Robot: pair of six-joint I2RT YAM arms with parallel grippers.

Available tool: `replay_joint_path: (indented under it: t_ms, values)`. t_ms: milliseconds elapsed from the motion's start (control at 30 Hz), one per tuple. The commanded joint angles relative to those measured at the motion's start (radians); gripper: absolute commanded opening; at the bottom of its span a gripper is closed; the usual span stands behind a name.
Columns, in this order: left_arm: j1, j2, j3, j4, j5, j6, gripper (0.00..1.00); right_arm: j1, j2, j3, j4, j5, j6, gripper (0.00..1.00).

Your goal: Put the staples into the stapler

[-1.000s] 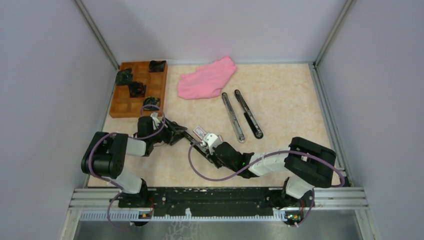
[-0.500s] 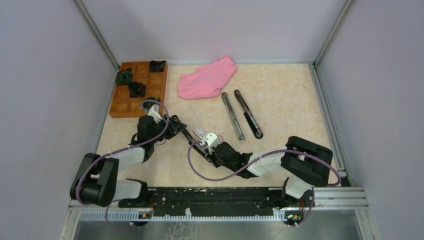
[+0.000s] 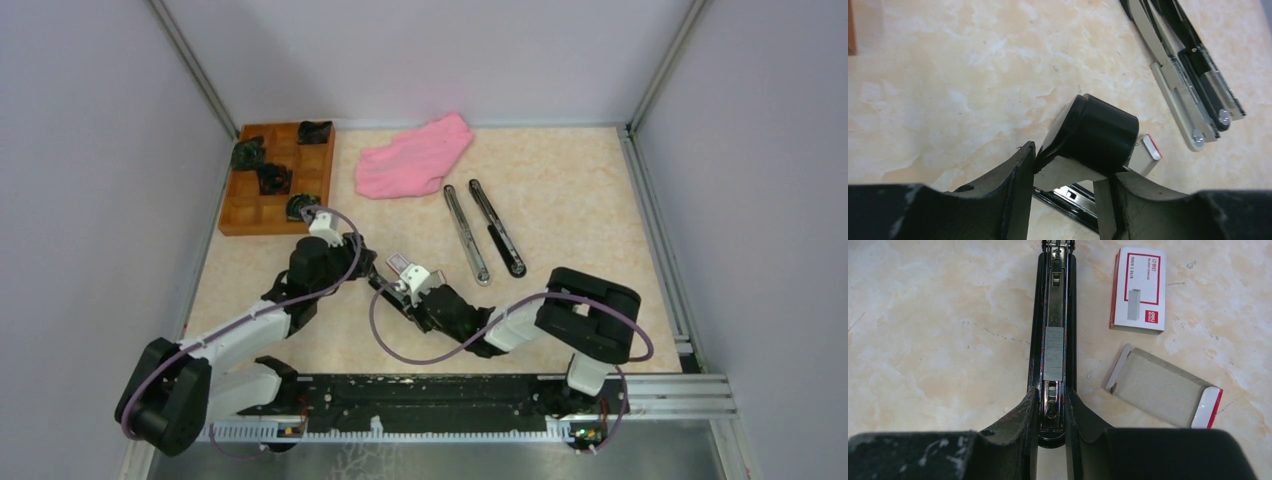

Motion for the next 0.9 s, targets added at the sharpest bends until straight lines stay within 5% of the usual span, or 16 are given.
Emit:
replay_joint_path:
  t_ms: [0,867]
  values:
    - [-0.079,-0.036,0.033,-0.076,-0.130,0.079,0.50,0.015,0.061,0.050,0.141,-0.062,-0.053,0.00]
    - [-0.311,0.101,0.081,-0.133,-0.415,0.100,0.63,-0.051,0.190,0.110,0.315,-0.189,-0.116,0.00]
